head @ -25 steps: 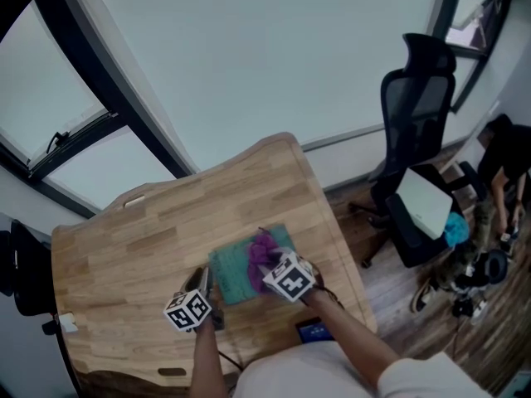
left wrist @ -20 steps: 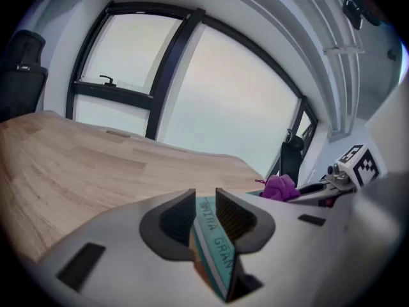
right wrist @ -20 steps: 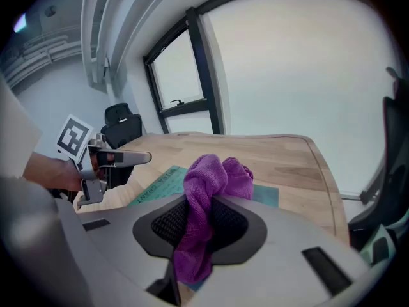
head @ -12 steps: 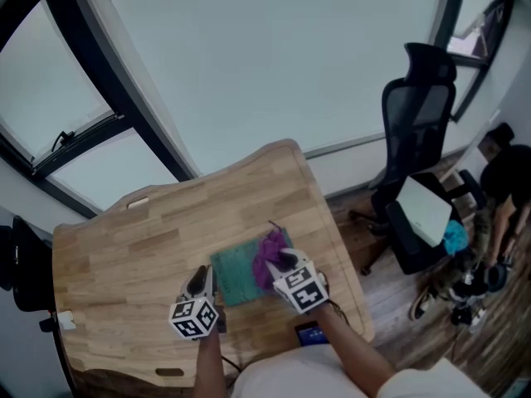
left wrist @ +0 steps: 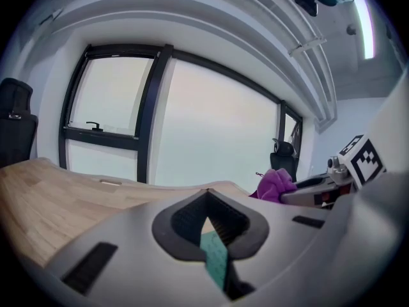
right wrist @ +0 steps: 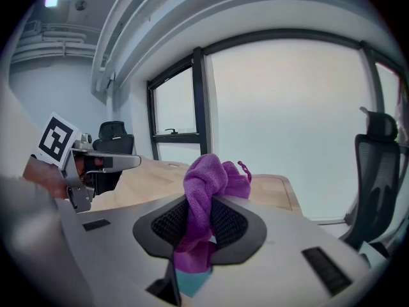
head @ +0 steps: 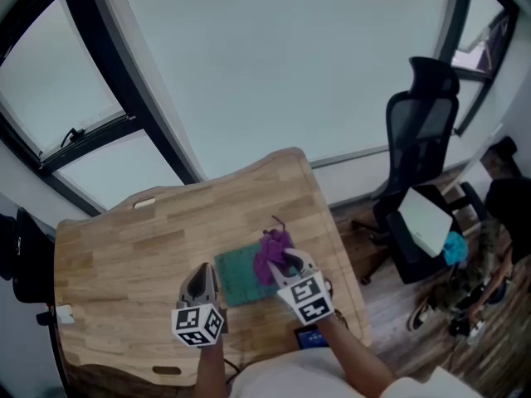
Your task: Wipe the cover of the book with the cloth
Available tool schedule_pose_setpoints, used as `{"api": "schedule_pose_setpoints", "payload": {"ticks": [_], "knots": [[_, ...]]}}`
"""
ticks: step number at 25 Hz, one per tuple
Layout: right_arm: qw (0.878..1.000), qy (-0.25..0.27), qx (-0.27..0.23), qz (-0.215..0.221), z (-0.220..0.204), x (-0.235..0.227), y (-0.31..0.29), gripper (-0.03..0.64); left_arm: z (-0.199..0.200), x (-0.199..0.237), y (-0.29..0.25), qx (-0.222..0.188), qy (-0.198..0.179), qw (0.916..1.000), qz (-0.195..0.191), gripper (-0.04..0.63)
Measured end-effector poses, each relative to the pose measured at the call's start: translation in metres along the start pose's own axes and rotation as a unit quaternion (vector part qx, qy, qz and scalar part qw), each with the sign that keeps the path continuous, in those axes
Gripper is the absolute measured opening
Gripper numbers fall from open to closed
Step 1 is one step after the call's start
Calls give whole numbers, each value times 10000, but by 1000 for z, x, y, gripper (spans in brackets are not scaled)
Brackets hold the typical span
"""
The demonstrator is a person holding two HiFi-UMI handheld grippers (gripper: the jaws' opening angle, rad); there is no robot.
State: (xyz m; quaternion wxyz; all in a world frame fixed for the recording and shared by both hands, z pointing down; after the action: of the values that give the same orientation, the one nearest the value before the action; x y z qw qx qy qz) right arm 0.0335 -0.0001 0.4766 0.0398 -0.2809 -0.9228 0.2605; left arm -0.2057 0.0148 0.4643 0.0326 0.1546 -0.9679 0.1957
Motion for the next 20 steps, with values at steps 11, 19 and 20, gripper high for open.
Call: {"api": "schedule_pose_setpoints", "payload": {"ticks": [11,19,20], "knots": [[9982,130,-466,-367,22,-7,19,84,29,-6,9,-438,-307,9985,65,2],[9974,126,-590,-403,22,-7,21,84,35,-7,9,-518,-360,9980,55,2],[9973,121,-605,-406,22,-8,22,84,35,-7,9,-519,-357,9980,58,2]]}}
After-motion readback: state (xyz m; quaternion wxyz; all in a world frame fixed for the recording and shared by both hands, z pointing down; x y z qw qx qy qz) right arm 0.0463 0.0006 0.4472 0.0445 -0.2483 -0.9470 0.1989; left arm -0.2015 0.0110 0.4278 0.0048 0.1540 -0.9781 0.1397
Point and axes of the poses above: the fingertips, and each gripper's own axes: y backward along the fingers, x to its left, z out of its top, the point moved 9 cm from there along y, backward along the fingers, and after that the axes turned 3 degrees about x, right-handed, at the moved point
